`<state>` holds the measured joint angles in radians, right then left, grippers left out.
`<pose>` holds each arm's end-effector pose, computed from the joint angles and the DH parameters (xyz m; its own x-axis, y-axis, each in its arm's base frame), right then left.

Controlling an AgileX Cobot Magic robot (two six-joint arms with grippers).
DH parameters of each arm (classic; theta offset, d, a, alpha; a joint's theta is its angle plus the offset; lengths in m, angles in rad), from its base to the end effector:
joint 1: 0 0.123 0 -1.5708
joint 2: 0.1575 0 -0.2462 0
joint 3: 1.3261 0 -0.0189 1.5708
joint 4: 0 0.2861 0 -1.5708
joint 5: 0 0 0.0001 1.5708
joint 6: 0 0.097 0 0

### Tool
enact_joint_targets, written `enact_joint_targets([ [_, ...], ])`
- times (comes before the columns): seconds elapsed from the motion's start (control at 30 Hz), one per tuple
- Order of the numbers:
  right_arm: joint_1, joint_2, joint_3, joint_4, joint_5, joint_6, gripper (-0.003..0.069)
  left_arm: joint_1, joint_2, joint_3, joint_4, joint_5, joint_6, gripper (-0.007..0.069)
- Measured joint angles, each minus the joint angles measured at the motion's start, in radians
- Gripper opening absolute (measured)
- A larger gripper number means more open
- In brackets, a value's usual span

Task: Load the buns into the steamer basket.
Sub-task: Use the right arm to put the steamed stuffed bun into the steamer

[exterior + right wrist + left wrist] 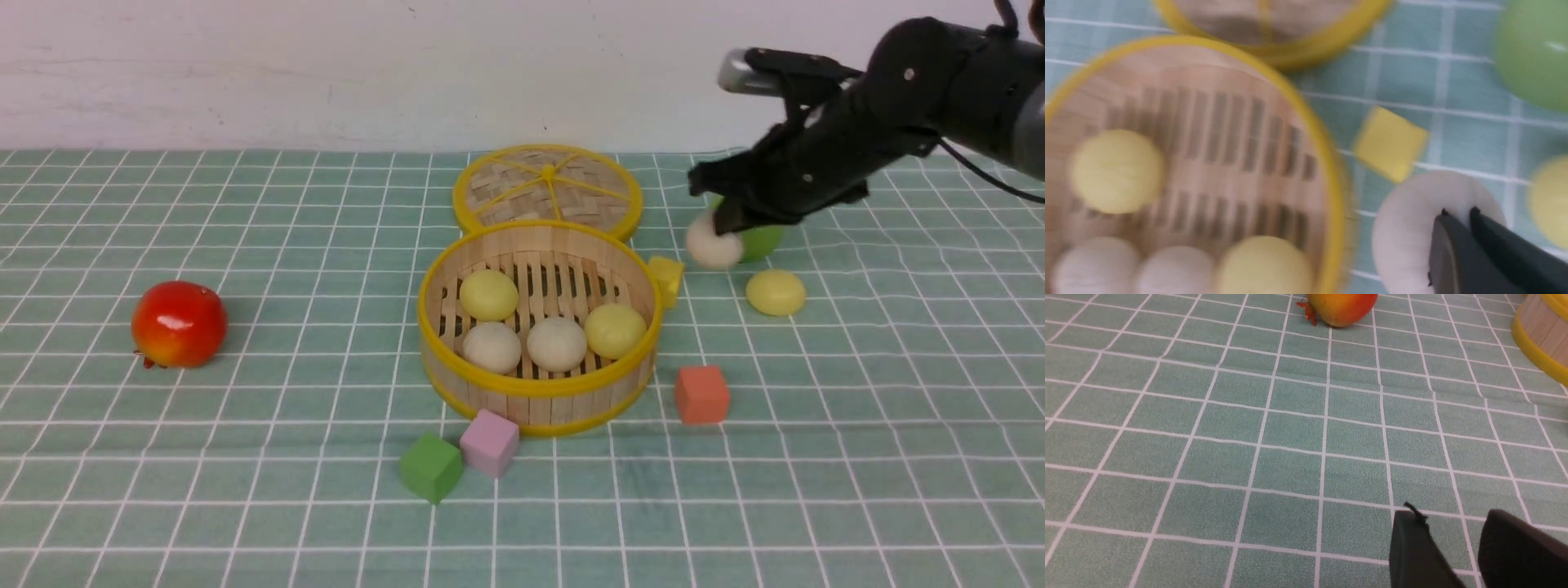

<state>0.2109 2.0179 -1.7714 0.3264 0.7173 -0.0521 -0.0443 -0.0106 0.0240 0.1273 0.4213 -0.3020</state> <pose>0.4728 0.1222 0.2275 -0.7871 0.0278 -0.6162 -0.1898 0.9396 0.2849 0.1316 -0.0008 0.1662 -0.3307 -0.1699 -0.9283 -0.0668 0.9854 -0.1566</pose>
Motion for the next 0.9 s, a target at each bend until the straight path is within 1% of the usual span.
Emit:
enact_joint_targets([
  [0.17,0.043,0.023,-0.007,0.052,-0.063,-0.055,0.0002,0.0,0.0,0.0,0.0,0.0,0.0,0.0238],
  [0.37,0.051,0.07,-0.008,0.115,-0.101,-0.081,0.0002,0.0,0.0,0.0,0.004,0.0,0.0,0.0238],
  [0.5,0.059,0.078,-0.008,0.213,-0.106,-0.18,0.0002,0.0,0.0,0.0,0.015,0.0,0.0,0.0238],
  [0.6,0.077,0.078,-0.008,0.269,-0.113,-0.279,0.0002,0.0,0.0,0.0,0.018,0.0,0.0,0.0238],
  [0.7,0.093,0.085,-0.008,0.289,-0.121,-0.323,0.0002,0.0,0.0,0.0,0.022,0.0,0.0,0.0238],
  [0.77,0.094,0.09,-0.008,0.29,-0.129,-0.328,0.0002,0.0,0.0,0.0,0.023,0.0,0.0,0.0238],
  [0.9,0.09,0.139,-0.008,0.282,-0.196,-0.333,0.0004,0.0,0.0,0.0,0.023,0.0,0.0,0.0238],
])
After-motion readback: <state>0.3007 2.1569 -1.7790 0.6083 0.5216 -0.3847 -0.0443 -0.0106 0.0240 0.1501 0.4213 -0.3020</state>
